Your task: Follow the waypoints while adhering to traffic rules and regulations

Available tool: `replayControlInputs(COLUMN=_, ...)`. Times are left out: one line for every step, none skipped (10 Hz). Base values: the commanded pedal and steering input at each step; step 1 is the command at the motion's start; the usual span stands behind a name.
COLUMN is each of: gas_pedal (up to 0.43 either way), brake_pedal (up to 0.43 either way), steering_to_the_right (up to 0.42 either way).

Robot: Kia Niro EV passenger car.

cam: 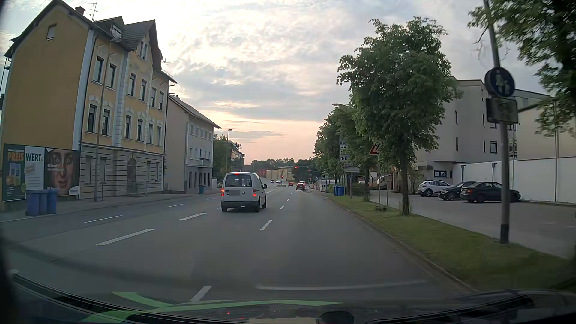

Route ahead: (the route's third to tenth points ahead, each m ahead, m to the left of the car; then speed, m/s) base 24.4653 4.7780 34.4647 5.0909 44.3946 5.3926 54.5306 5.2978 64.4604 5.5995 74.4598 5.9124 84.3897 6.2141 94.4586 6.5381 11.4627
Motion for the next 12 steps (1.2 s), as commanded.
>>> replayControlInputs(gas_pedal=0.028, brake_pedal=0.0, steering_to_the_right=-0.003)
replayControlInputs(gas_pedal=0.028, brake_pedal=0.0, steering_to_the_right=-0.004)
replayControlInputs(gas_pedal=0.028, brake_pedal=0.0, steering_to_the_right=-0.004)
replayControlInputs(gas_pedal=0.028, brake_pedal=0.0, steering_to_the_right=-0.004)
replayControlInputs(gas_pedal=0.028, brake_pedal=0.0, steering_to_the_right=-0.004)
replayControlInputs(gas_pedal=0.028, brake_pedal=0.0, steering_to_the_right=-0.005)
replayControlInputs(gas_pedal=0.028, brake_pedal=0.0, steering_to_the_right=-0.005)
replayControlInputs(gas_pedal=0.028, brake_pedal=0.0, steering_to_the_right=-0.005)
replayControlInputs(gas_pedal=0.028, brake_pedal=0.0, steering_to_the_right=-0.005)
replayControlInputs(gas_pedal=0.02, brake_pedal=0.0, steering_to_the_right=-0.005)
replayControlInputs(gas_pedal=0.0, brake_pedal=0.0, steering_to_the_right=-0.005)
replayControlInputs(gas_pedal=0.0, brake_pedal=0.0, steering_to_the_right=-0.005)
